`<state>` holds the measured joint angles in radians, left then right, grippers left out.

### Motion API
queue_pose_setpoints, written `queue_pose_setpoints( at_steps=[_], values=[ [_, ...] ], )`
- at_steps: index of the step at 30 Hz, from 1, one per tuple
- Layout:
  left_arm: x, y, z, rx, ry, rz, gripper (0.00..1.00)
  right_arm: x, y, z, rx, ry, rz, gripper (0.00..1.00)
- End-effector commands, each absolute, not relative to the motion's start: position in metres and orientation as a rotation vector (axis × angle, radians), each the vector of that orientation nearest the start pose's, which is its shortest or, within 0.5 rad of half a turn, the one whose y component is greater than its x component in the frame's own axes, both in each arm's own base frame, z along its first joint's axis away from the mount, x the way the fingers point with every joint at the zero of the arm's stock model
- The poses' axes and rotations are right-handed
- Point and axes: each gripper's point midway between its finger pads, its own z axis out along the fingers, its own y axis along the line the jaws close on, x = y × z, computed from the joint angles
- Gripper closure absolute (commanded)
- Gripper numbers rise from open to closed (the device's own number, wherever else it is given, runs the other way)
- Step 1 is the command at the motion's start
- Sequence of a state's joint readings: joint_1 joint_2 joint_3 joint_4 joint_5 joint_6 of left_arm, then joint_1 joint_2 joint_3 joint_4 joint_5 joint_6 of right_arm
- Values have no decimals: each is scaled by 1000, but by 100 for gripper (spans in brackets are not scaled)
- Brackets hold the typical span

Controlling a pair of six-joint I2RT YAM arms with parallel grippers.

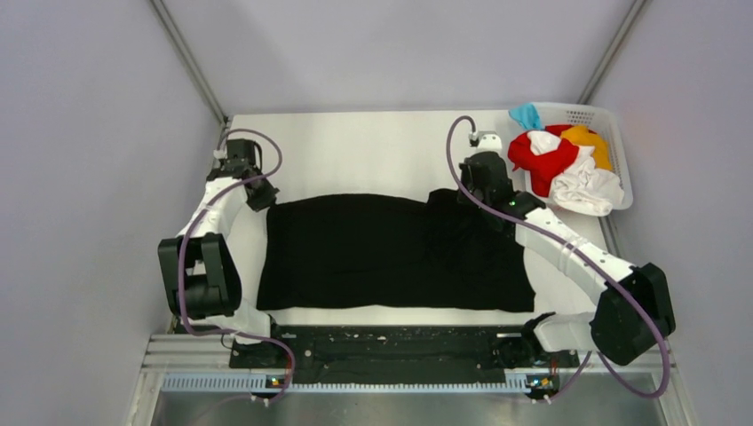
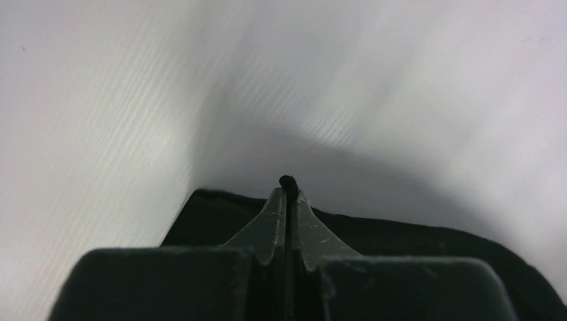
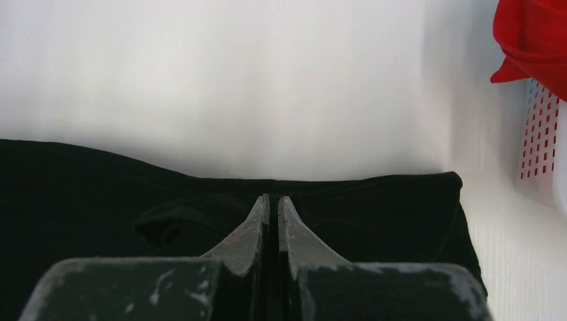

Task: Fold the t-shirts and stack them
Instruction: Fold the other side of the tshirt into a rectangle

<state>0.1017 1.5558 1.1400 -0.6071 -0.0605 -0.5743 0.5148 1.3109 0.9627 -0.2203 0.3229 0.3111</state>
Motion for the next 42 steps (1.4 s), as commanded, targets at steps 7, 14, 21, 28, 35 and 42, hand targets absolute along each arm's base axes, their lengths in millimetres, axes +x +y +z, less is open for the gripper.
queue_pose_setpoints(
  at_steps=[7, 14, 21, 28, 35, 42],
  values=[
    [388, 34, 118, -850, 2376, -59, 100, 348, 151, 196, -18, 2071, 183, 100],
    [367, 31, 101, -855, 2390, -62, 100, 324, 155, 178, -53, 2128, 257, 100],
    [343, 29, 90, -878, 2376, -64, 100, 285, 154, 162, -94, 2192, 331, 100],
    [316, 31, 90, -904, 2312, -45, 100, 248, 145, 142, -131, 2271, 371, 100],
    [293, 35, 73, -956, 2322, 1, 100, 226, 129, 120, -11, 2350, 341, 100],
    [276, 40, 62, -1007, 2332, 64, 87, 202, 127, 98, 64, 2424, 394, 76]
  ],
)
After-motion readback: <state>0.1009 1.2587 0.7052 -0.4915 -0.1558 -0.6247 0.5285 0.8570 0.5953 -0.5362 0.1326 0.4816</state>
